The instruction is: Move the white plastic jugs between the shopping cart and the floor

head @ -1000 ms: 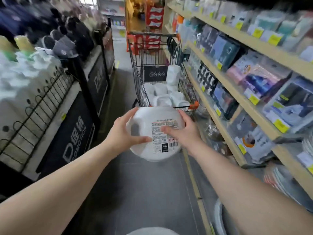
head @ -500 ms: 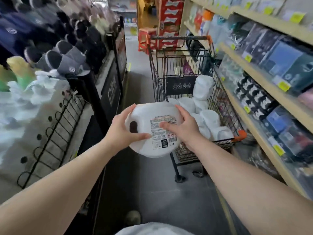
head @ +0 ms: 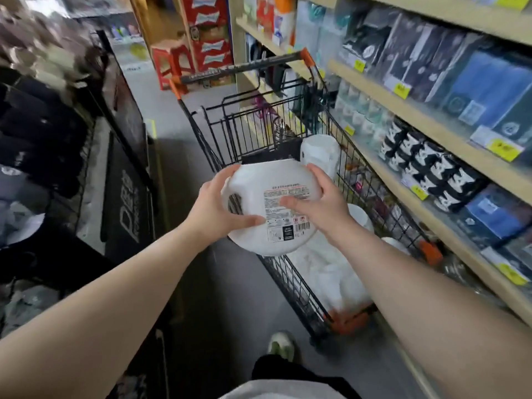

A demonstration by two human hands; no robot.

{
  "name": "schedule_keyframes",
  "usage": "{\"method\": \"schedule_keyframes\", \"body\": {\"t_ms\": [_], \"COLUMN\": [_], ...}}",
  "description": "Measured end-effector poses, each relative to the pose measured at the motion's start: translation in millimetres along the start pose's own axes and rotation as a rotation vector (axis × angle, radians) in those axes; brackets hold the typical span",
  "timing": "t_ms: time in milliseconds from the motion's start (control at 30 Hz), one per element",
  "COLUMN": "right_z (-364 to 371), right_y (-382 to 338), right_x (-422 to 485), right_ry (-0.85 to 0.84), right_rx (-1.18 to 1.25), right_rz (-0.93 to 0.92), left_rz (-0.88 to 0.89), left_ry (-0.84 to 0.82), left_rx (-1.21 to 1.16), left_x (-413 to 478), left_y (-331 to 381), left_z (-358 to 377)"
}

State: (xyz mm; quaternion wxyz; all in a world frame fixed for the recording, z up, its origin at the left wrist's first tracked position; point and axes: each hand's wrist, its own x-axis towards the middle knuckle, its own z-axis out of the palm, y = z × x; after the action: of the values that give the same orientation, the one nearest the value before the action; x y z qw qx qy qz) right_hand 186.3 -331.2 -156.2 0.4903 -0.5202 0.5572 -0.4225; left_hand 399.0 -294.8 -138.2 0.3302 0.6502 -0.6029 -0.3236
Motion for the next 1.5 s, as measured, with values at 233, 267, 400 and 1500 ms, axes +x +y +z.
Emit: {"method": "schedule_keyframes", "body": {"t_ms": [233,267,400,1500], "right_z": [-22,-24,-31,40], "right_y": [1,2,20,76], "right_x": [113,125,170,236], "right_ry": [0.073,0.079,0.125,0.617], "right_rx": [-0.073,-0.086,-0.133,-0.12], "right_rz": [0.056,0.062,0.095,0.551], "left_rz": [-0.034,-0.033,-0.003,0.467], "left_ry": [-0.184,-0.21,-0.348,-0.772], "left_rx": [-0.028,-0.029,0.05,0.581], "left_x": [140,157,230,415], "left_y": [8,7,-3,-66], "left_z": [27,30,51,125]}}
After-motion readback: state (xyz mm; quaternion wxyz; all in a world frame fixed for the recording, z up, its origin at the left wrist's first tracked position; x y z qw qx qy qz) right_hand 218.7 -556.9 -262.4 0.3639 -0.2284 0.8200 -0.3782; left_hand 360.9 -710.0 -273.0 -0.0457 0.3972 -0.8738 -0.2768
